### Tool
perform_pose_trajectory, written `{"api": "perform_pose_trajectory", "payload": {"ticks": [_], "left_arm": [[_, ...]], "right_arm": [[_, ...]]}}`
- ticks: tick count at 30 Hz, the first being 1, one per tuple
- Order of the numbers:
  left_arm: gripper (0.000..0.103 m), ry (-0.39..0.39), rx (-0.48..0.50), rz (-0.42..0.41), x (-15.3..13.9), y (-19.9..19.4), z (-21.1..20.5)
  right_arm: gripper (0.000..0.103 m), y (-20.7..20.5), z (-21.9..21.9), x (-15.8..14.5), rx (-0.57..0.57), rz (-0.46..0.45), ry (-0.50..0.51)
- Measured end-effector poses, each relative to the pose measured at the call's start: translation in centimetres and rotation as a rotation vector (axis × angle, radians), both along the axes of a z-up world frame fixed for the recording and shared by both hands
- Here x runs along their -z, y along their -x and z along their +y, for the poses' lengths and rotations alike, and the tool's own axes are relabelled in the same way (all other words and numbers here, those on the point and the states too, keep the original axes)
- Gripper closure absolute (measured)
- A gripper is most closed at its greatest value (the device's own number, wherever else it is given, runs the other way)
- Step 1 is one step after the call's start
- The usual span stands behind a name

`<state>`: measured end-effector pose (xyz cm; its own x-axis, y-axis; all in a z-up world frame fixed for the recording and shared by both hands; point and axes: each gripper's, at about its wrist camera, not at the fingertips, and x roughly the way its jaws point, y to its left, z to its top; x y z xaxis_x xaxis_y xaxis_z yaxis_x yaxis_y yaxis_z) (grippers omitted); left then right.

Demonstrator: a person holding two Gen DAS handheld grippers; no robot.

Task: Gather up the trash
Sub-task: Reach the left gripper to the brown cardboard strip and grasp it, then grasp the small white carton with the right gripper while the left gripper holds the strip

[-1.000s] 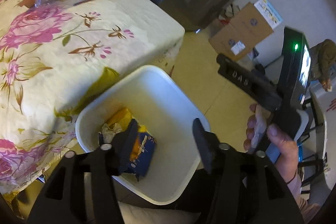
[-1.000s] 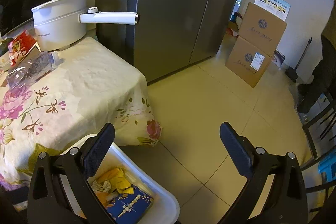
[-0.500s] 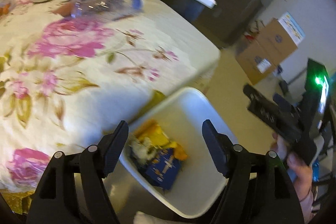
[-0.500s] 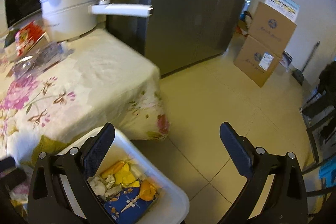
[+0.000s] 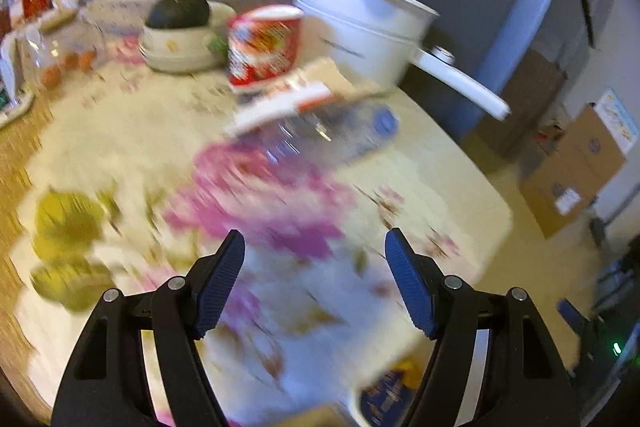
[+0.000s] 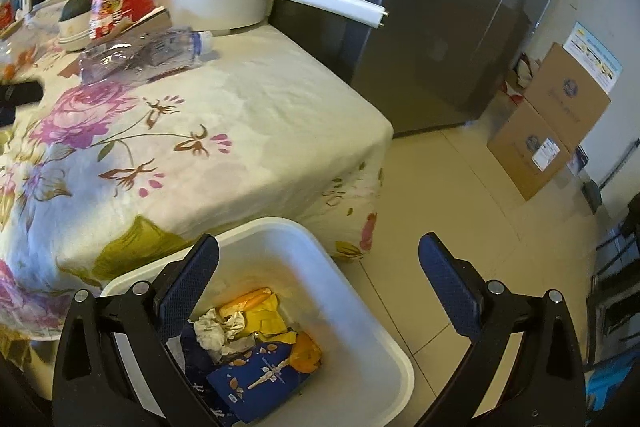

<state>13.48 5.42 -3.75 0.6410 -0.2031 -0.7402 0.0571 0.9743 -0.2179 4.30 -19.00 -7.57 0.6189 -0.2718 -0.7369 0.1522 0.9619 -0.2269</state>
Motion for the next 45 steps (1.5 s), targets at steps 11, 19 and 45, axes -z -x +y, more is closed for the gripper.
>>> {"api": "perform_pose_trajectory", "payload": {"ticks": [11, 19, 45], "left_arm": [[0.038, -0.286, -0.002, -0.015, 2.5, -5.9, 2.8], [0.048, -0.415, 0.065, -0.048, 4.0, -9.3, 1.2], [0.099, 0.271, 0.019, -0.010, -0.4, -0.4, 7.9]], "right_arm": [[0.007, -0.6, 1.8, 0.1, -0.056, 0.014, -0.028], [0.007, -1.1, 4.1, 0.4, -0.108, 0.027, 0.006], [0.007, -2.2, 3.4, 0.9, -0.068, 0.078, -0.179]]}}
